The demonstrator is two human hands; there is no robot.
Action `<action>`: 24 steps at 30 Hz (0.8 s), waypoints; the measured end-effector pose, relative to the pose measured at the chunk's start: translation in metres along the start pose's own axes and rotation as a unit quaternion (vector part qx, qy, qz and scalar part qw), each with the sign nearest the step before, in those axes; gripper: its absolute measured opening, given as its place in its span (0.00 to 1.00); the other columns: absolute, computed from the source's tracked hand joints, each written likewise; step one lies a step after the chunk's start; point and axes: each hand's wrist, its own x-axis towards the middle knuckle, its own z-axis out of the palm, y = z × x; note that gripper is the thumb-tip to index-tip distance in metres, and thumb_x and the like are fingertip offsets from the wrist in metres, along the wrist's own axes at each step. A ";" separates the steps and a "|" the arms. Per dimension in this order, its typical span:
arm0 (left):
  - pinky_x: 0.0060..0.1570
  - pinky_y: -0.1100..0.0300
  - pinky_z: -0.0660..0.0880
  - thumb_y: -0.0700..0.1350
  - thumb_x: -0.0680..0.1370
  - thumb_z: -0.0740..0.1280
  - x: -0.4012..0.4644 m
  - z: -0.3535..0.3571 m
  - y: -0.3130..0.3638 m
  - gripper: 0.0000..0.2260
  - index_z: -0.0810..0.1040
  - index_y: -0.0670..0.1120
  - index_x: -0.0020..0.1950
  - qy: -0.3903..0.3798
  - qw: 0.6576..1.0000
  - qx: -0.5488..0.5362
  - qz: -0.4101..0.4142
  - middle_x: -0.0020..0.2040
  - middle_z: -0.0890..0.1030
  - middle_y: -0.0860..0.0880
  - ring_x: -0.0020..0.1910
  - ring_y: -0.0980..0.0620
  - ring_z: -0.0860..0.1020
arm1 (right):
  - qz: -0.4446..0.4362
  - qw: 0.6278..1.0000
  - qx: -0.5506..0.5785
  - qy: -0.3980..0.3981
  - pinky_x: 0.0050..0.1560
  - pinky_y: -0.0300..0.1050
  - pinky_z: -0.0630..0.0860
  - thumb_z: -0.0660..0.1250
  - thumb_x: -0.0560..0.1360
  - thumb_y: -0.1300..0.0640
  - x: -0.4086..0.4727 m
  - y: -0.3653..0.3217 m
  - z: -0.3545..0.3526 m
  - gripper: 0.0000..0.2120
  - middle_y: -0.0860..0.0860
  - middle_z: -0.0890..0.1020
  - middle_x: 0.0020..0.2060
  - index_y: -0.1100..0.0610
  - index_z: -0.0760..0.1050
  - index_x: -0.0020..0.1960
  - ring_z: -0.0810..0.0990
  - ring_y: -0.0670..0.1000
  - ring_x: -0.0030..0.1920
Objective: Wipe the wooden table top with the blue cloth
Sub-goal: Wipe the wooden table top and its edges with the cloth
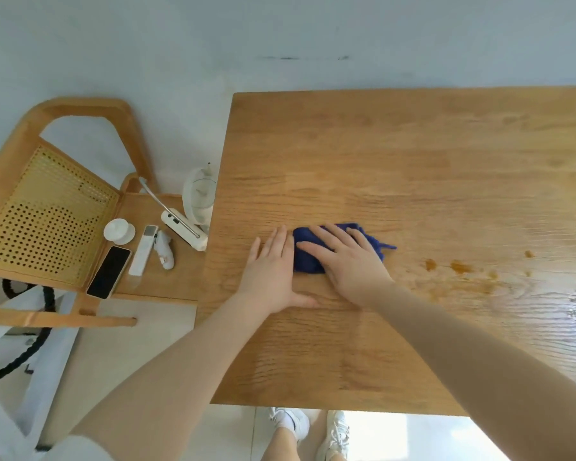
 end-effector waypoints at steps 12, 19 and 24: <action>0.73 0.50 0.39 0.73 0.60 0.67 -0.003 0.009 0.017 0.61 0.35 0.46 0.76 -0.007 0.999 -0.005 -0.033 0.75 0.32 0.42 0.75 0.46 0.36 | 0.141 0.987 0.021 0.069 0.70 0.59 0.53 0.50 0.77 0.55 0.016 0.013 0.005 0.22 0.51 0.63 0.73 0.44 0.63 0.70 0.58 0.56 0.73; 0.73 0.52 0.40 0.73 0.59 0.68 -0.001 0.004 0.021 0.61 0.35 0.48 0.76 -0.013 0.999 -0.001 -0.053 0.76 0.33 0.43 0.76 0.47 0.38 | 0.053 0.998 0.024 0.004 0.71 0.55 0.49 0.53 0.79 0.55 0.020 0.063 -0.009 0.22 0.48 0.60 0.74 0.43 0.60 0.72 0.55 0.53 0.74; 0.73 0.52 0.40 0.72 0.58 0.69 -0.001 0.003 0.024 0.62 0.34 0.49 0.76 -0.026 0.997 -0.004 -0.068 0.75 0.32 0.44 0.76 0.47 0.37 | 0.195 0.979 0.050 0.034 0.72 0.55 0.46 0.51 0.80 0.55 0.040 0.075 -0.013 0.21 0.49 0.57 0.75 0.42 0.59 0.72 0.51 0.53 0.75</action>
